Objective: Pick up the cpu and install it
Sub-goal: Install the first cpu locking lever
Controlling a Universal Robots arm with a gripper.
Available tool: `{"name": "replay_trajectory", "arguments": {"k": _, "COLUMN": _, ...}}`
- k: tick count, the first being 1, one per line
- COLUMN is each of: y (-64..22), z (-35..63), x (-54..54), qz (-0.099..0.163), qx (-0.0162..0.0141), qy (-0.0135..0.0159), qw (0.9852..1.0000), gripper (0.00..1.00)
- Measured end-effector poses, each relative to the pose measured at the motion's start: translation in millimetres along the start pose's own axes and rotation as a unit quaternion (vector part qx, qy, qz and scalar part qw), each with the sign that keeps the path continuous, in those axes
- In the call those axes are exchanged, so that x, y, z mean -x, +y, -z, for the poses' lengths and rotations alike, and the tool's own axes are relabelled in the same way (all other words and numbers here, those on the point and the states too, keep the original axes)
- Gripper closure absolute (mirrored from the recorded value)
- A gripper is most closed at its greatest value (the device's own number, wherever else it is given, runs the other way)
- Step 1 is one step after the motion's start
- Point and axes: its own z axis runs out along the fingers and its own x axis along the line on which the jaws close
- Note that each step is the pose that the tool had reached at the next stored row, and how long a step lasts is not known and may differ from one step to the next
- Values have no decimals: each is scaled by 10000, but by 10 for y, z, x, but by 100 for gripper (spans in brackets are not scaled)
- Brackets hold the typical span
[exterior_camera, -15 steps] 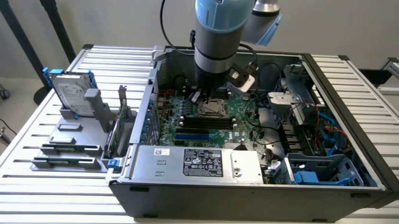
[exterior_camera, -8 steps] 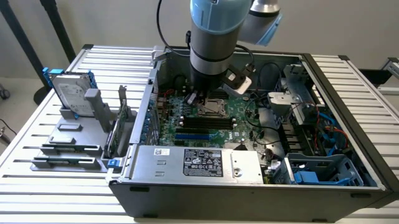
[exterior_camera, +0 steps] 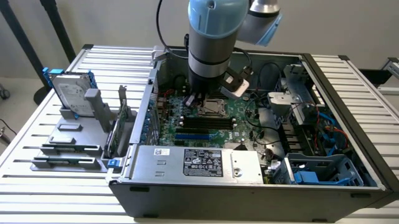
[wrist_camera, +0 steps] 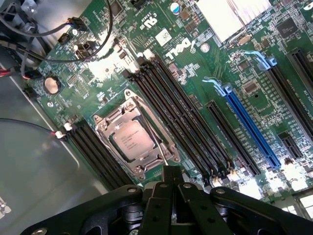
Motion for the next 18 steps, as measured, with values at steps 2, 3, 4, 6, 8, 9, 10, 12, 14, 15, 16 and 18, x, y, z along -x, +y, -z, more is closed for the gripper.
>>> {"name": "replay_trajectory", "arguments": {"k": 2, "y": 6, "z": -26, "x": 7, "qz": 0, "qx": 0, "qy": -1, "qw": 10000, "gripper": 89}}
{"name": "replay_trajectory", "arguments": {"k": 3, "y": 7, "z": -38, "x": 12, "qz": -1, "qx": 0, "qy": -1, "qw": 10000, "gripper": 89}}
{"name": "replay_trajectory", "arguments": {"k": 4, "y": 7, "z": -50, "x": 17, "qz": -1, "qx": 1, "qy": -1, "qw": 10000, "gripper": 89}}
{"name": "replay_trajectory", "arguments": {"k": 6, "y": 4, "z": -71, "x": 29, "qz": -1, "qx": -1, "qy": -2, "qw": 10000, "gripper": 89}}
{"name": "replay_trajectory", "arguments": {"k": 8, "y": -1, "z": -93, "x": 43, "qz": -2, "qx": -2, "qy": -3, "qw": 10000, "gripper": 89}}
{"name": "replay_trajectory", "arguments": {"k": 9, "y": -5, "z": -106, "x": 52, "qz": -1, "qx": -2, "qy": -3, "qw": 10000, "gripper": 89}}
{"name": "replay_trajectory", "arguments": {"k": 10, "y": -10, "z": -117, "x": 60, "qz": -1, "qx": -2, "qy": -3, "qw": 10000, "gripper": 89}}
{"name": "replay_trajectory", "arguments": {"k": 12, "y": -20, "z": -136, "x": 76, "qz": -1, "qx": -2, "qy": -4, "qw": 10000, "gripper": 89}}
{"name": "replay_trajectory", "arguments": {"k": 14, "y": -26, "z": -153, "x": 85, "qz": -1, "qx": -2, "qy": -4, "qw": 10000, "gripper": 89}}
{"name": "replay_trajectory", "arguments": {"k": 15, "y": -28, "z": -163, "x": 87, "qz": -2, "qx": -2, "qy": -4, "qw": 10000, "gripper": 89}}
{"name": "replay_trajectory", "arguments": {"k": 16, "y": -30, "z": -174, "x": 90, "qz": -2, "qx": -2, "qy": -4, "qw": 10000, "gripper": 89}}
{"name": "replay_trajectory", "arguments": {"k": 18, "y": -38, "z": -203, "x": 95, "qz": -1, "qx": -2, "qy": -4, "qw": 10000, "gripper": 89}}
